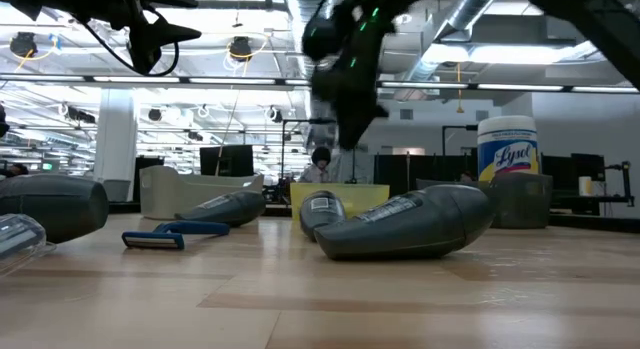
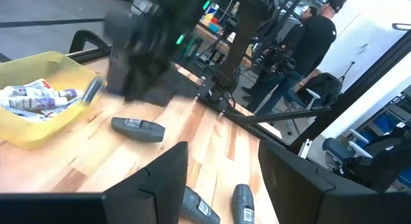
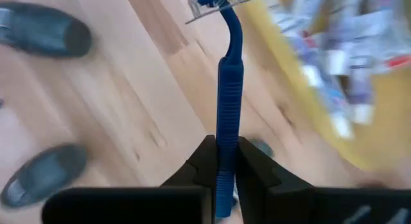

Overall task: Pick & Place Travel size toiletries
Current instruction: Put the blue razor into the black bin

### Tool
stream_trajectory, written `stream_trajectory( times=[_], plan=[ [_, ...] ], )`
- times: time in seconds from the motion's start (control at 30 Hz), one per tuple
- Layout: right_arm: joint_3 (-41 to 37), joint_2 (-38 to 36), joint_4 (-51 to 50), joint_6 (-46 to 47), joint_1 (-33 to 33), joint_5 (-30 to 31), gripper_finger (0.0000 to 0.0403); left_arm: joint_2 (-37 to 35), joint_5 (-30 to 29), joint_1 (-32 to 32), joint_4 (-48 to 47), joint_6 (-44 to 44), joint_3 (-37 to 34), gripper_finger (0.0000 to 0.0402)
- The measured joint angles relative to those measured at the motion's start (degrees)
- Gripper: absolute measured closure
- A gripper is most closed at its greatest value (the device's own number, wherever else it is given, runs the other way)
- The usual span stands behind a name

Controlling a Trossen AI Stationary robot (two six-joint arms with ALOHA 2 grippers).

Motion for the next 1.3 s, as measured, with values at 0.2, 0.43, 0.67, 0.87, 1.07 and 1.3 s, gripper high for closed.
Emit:
stream_trajectory(
  times=[0.2, 0.43, 0.67, 0.87, 1.07, 1.3],
  plan=[
    [-3.5, -11.4, -6.5, -1.5, -3.4, 6.5, 0.0381, 0.0, 0.0, 0.0, 0.1, 0.0, 0.0, 0.0216],
    [-23.5, -28.4, -6.0, 2.2, -11.4, 7.6, 0.0379, 0.0, 0.0, 0.0, 0.1, -0.2, 0.0, 0.0216],
    [-49.0, -41.5, 5.5, 8.5, -19.0, 6.9, 0.0377, 0.1, -1.0, 0.0, 0.2, -0.1, 0.0, 0.0216],
    [-59.2, -42.8, 14.2, 9.1, -21.7, 6.7, 0.0378, 0.1, -5.5, 0.0, 0.6, 0.0, 0.0, 0.0216],
    [-60.2, -37.7, 19.7, 6.9, -24.0, 7.2, 0.0376, 0.1, -9.9, 0.0, 1.2, -0.2, 0.0, 0.0216],
    [-60.1, -31.3, 21.5, 5.6, -24.2, 13.8, 0.0366, 0.1, -11.1, 0.0, 1.4, 0.3, 0.0, 0.0216]
  ],
)
